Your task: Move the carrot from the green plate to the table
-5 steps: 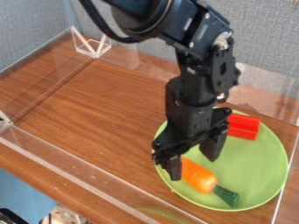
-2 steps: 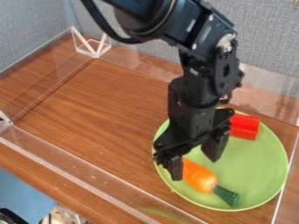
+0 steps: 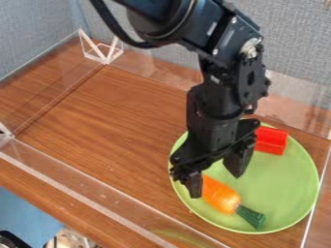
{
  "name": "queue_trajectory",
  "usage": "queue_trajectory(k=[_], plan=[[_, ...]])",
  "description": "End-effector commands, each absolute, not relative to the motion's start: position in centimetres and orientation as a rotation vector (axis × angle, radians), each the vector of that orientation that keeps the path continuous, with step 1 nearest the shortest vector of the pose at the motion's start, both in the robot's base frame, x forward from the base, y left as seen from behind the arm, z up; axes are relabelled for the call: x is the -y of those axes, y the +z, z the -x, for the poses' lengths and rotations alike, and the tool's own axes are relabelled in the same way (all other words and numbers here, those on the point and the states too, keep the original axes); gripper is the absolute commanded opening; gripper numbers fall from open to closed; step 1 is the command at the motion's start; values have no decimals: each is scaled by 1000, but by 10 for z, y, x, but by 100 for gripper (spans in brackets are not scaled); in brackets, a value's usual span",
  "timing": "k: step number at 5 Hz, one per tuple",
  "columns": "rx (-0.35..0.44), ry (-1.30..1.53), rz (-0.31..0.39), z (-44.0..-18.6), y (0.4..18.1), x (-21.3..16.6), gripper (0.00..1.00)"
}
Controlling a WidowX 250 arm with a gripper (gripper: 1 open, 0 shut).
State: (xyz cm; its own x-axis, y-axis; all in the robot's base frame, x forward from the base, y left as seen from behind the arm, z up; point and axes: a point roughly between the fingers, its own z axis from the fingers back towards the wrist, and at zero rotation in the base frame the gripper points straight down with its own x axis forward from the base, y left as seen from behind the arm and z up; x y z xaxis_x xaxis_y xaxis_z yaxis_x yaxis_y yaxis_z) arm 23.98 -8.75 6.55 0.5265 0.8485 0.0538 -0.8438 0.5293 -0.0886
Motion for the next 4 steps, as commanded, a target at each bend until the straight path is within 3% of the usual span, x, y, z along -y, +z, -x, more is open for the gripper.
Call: queue_trajectory(k=[1, 4], plan=[[142, 1010, 97, -246, 78, 91, 100], [134, 1007, 97, -246, 79, 89, 100]])
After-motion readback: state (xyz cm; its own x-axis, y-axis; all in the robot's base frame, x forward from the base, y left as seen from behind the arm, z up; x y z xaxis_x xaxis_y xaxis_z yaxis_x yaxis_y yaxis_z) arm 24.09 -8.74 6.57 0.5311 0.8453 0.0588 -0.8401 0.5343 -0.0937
